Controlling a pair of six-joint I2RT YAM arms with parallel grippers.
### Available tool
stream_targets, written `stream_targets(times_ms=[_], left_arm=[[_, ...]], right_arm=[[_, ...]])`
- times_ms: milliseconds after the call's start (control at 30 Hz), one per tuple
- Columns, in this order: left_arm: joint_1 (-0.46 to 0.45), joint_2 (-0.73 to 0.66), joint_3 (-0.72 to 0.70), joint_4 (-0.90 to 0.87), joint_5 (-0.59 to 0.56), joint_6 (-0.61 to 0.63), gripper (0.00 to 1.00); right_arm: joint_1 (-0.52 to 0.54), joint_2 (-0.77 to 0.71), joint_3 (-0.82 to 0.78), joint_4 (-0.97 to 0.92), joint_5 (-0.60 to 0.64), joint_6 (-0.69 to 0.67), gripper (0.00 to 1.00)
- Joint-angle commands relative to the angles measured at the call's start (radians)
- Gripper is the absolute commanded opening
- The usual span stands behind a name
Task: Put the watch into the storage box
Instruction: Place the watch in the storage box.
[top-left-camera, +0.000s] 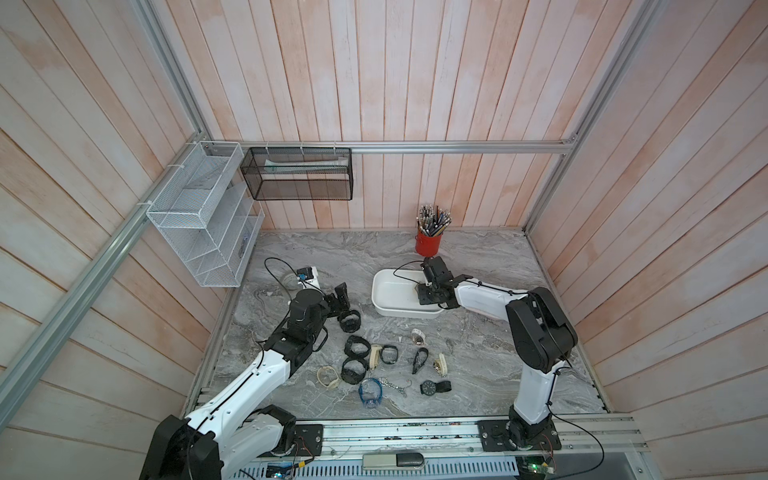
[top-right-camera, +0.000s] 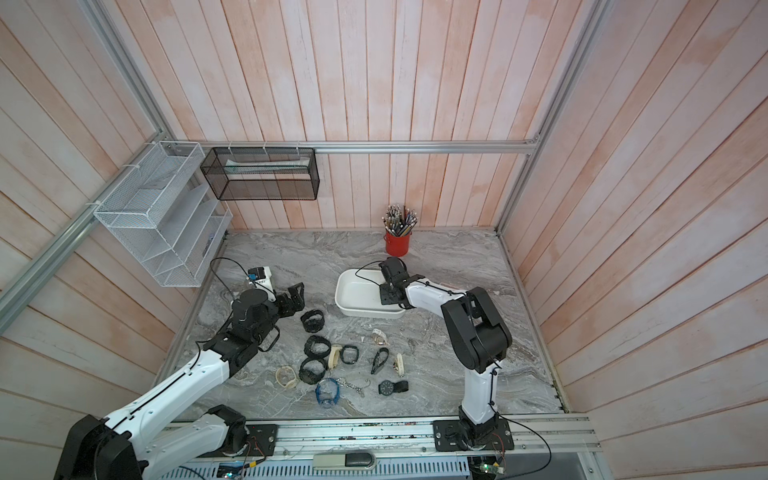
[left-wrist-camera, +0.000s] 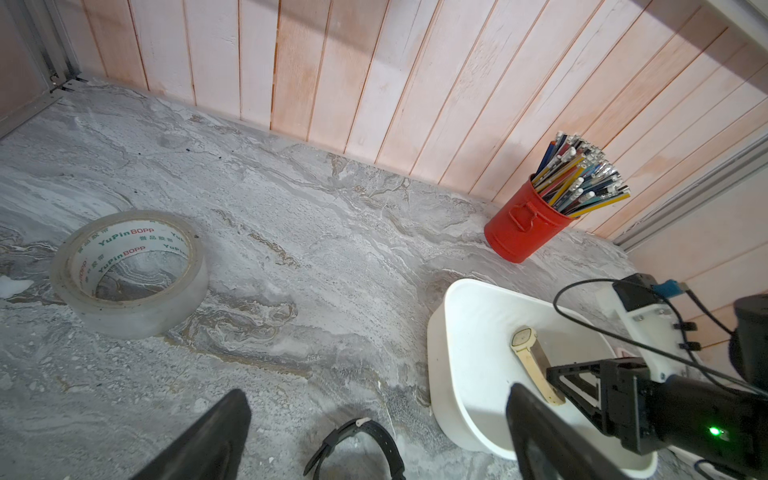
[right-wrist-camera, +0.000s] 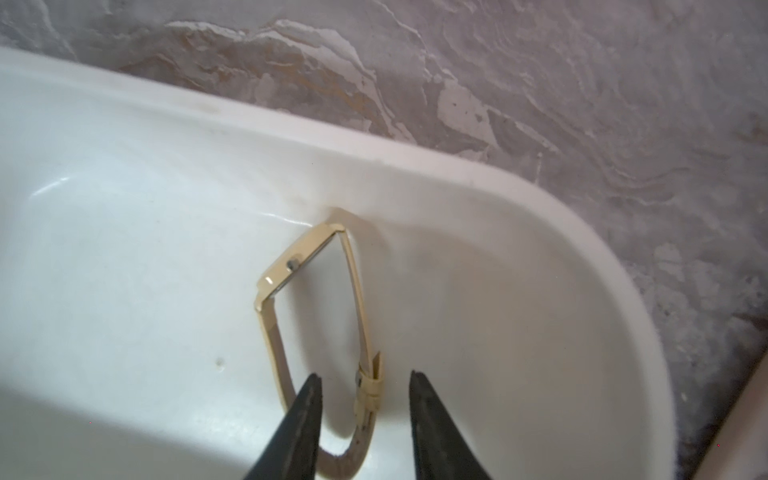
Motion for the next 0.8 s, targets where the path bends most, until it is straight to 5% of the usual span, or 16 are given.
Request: stream_targets(times_ms=[0, 200, 367, 767], left_arm=[[0.004, -0.006, -0.006, 0.005, -0.016, 0.004, 0.97], [0.006, 0.020, 0.004, -0.001, -0.007, -0.003, 0.97], [0.008, 0.017, 0.004, -0.102, -0.008, -0.055, 0.97], [0.107, 0.056, 0.029, -0.240, 0.200, -0.099, 0.76]], right_arm=[[-0.005, -0.105, 0.027, 0.018, -0.018, 0.003, 0.45], [-0.014, -0.271, -0.032, 0.060, -0.041, -0.008, 0.64], [-0.015, -0.489, -0.331, 0.388, -0.037, 0.014, 0.84], [-0.016, -0.481, -0.339, 0.446, -0.042, 0.014, 0.87]])
